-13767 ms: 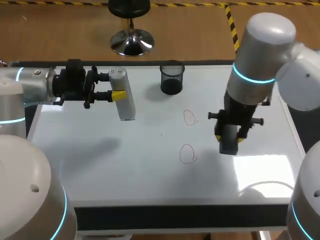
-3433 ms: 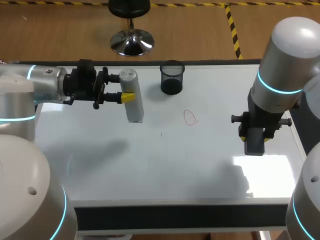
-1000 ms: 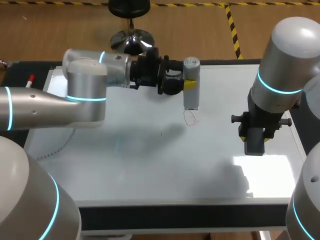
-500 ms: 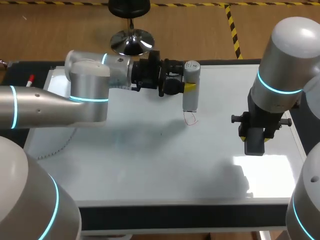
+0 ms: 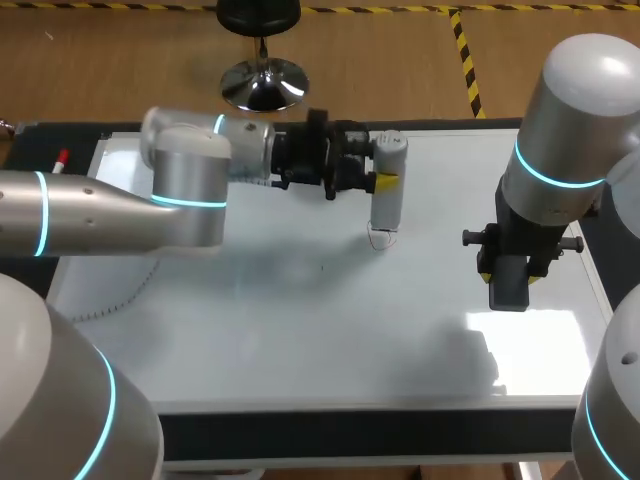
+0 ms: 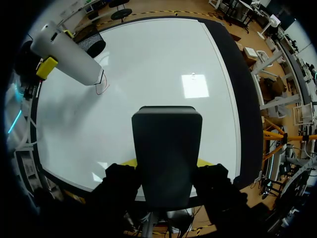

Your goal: Pick up the inspection probe, press it on each red-marked spot on the whiteboard one by one, put down the probe, pick up the eraser, and wipe off all the red marks.

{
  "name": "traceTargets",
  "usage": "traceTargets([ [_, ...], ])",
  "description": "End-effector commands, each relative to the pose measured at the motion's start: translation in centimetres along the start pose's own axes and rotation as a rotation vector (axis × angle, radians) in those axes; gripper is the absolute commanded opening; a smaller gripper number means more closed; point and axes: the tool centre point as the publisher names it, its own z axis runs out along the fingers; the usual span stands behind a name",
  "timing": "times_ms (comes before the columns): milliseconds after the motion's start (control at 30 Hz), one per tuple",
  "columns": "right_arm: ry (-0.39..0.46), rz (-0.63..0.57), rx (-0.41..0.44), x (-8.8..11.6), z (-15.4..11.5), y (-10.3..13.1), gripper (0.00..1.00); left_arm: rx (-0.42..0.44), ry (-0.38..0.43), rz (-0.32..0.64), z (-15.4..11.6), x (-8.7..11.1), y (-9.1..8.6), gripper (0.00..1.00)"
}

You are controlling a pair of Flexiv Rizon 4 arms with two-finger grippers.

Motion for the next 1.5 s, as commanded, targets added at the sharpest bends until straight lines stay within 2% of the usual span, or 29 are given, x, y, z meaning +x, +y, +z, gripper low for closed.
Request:
traceTargets([
  [33, 0.004, -0.001, -0.002, -0.2, -0.1, -0.1, 0.0, 0.002, 0.004, -0.002, 0.7, -0.5, 0.8, 0.0],
  [733, 0.004, -0.001, -0.002, -0.2, -0.1, -0.1, 0.0, -0.026, -0.019, -0.024, 0.6, -1.9, 2.6, 0.0],
  [1167, 0.004, -0.001, -0.002, -0.2, -0.1, -0.1, 0.0, -0.043, -0.012, -0.038, 1.0, -1.7, 3.9, 0.0],
  [1500, 0.004, -0.001, -0.002, -0.2, -0.1, -0.1, 0.0, -0.062, -0.04, -0.035, 0.6, -2.2, 4.2, 0.0],
])
